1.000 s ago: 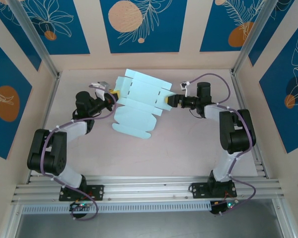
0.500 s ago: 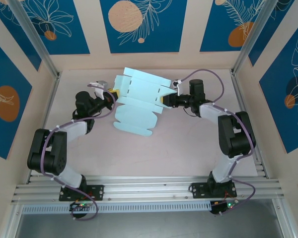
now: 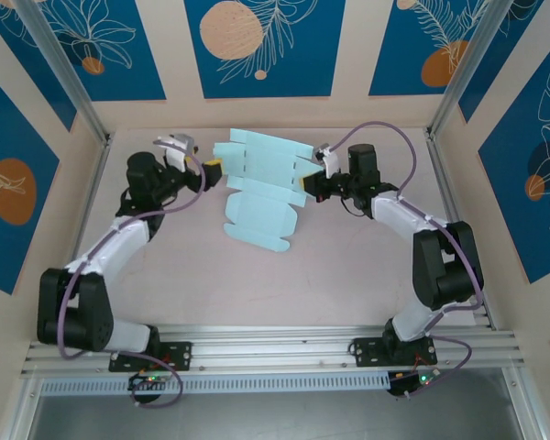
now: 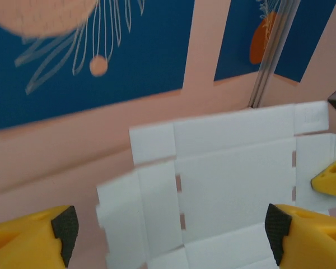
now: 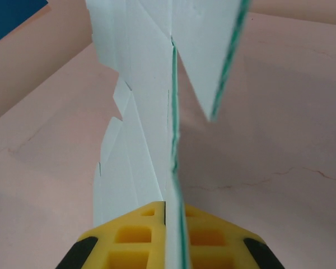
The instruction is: Fold the paper box
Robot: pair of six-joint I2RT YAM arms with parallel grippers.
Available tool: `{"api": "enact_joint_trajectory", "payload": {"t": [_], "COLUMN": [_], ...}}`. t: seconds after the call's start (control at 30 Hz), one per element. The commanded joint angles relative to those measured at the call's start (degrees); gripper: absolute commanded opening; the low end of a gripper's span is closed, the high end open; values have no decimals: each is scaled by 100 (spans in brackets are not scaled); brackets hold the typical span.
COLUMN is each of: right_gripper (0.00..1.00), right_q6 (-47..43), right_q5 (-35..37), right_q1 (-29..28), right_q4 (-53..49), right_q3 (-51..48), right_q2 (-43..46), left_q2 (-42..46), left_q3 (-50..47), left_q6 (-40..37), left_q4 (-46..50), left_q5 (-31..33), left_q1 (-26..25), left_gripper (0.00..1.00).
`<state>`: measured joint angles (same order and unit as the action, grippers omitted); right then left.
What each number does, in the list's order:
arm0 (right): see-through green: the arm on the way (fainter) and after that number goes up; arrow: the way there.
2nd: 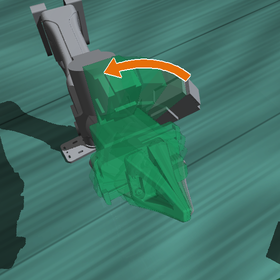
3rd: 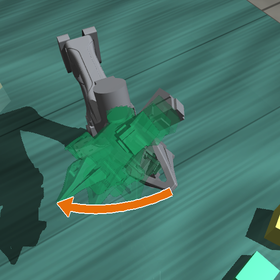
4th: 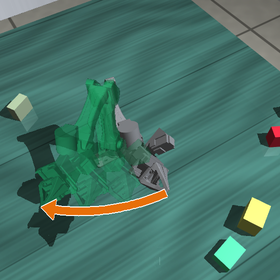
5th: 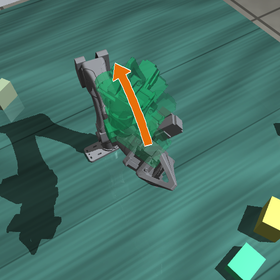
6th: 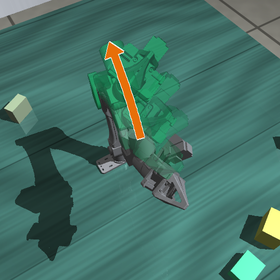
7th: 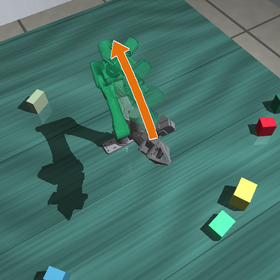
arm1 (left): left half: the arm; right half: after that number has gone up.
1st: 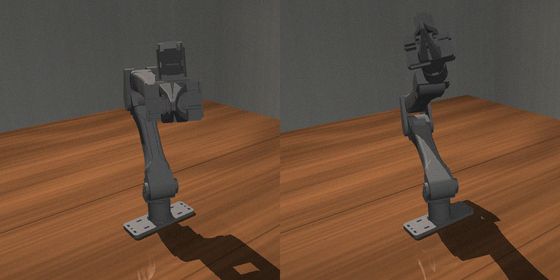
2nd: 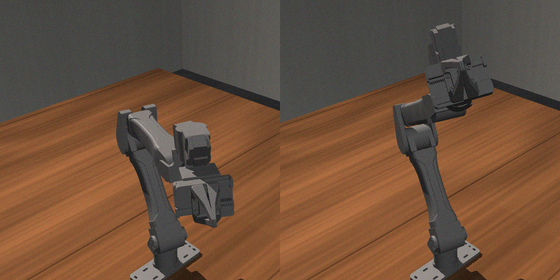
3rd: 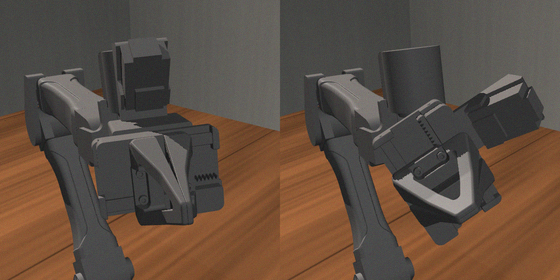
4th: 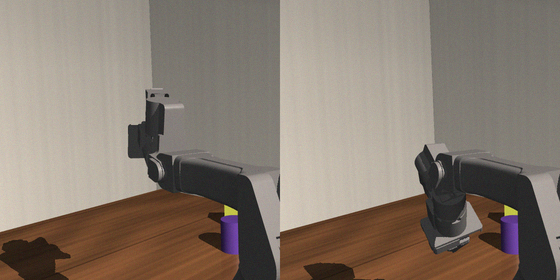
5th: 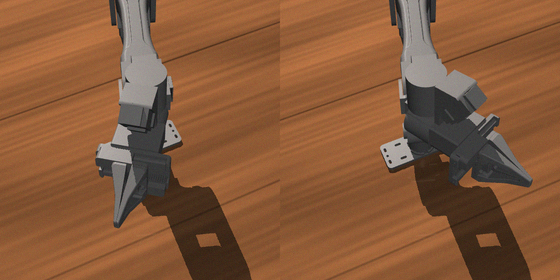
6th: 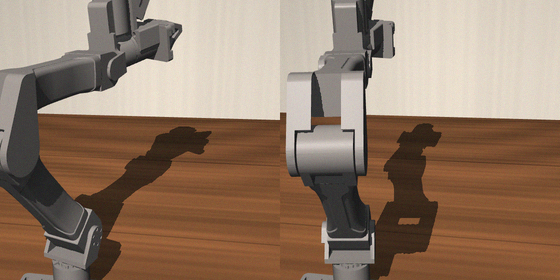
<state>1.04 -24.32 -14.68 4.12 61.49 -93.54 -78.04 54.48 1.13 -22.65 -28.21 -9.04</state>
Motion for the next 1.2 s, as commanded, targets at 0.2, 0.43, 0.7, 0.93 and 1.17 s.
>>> {"api": "enact_joint_trajectory", "payload": {"t": [0.2, 0.43, 0.7, 0.93, 1.17], "right_gripper": [2, 2, 2, 3, 3], "right_q6": [-762, -832, -895, -946, -1005], "right_q5": [-278, -449, -444, -470, -461], "right_q1": [-67, -120, -216, -233, -228], "right_q4": [-389, -481, -561, -628, -666], "right_q3": [371, 527, 703, 793, 828], "right_q2": [137, 40, -138, -224, -278], "left_q2": [-558, -1997, -3550, -4759, -5124], "left_q3": [2206, 4497, 6852, 8951, 9458], "left_q6": [-3234, -5583, -6557, -6915, -7047], "left_q4": [2177, 5030, 7458, 9267, 9508], "left_q5": [-1398, -2107, -1969, -1738, -1028], "left_q1": [-134, -379, -703, -870, -1060], "left_gripper": [92, 88, 82, 78, 70]}}
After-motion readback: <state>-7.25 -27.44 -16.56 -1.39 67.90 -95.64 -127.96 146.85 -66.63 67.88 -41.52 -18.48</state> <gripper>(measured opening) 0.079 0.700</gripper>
